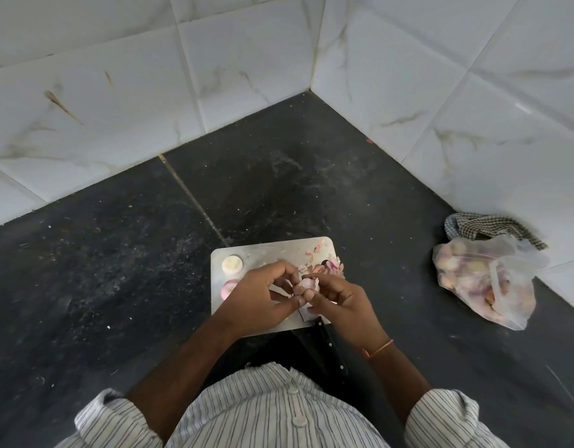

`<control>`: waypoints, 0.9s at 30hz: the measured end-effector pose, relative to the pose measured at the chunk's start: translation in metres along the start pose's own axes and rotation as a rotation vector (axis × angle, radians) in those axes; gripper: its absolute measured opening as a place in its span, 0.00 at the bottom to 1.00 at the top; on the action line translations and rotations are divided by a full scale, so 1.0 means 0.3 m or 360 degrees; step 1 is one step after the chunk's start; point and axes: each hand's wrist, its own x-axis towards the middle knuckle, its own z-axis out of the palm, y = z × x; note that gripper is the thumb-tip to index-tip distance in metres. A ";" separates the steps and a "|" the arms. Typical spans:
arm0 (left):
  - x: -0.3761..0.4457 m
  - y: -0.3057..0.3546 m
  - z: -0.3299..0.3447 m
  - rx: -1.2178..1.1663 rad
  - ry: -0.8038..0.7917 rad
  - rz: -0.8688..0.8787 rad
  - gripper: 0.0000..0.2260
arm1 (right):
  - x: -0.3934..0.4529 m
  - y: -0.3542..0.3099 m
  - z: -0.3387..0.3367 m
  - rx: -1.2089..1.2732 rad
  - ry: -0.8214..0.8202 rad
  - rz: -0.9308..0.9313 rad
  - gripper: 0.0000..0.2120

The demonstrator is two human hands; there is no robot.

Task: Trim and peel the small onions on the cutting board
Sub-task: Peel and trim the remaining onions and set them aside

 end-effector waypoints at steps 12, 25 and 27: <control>0.020 -0.012 0.009 0.0050 -0.0181 0.0140 0.14 | -0.042 -0.046 0.032 0.0556 -0.0030 0.0251 0.11; 0.016 -0.042 0.060 -0.0017 -0.0149 0.0147 0.10 | -0.047 -0.064 0.032 0.0875 -0.0052 0.0446 0.12; 0.014 -0.040 0.062 -0.0044 -0.0102 0.0140 0.10 | -0.048 -0.069 0.031 0.0890 -0.0039 0.0450 0.10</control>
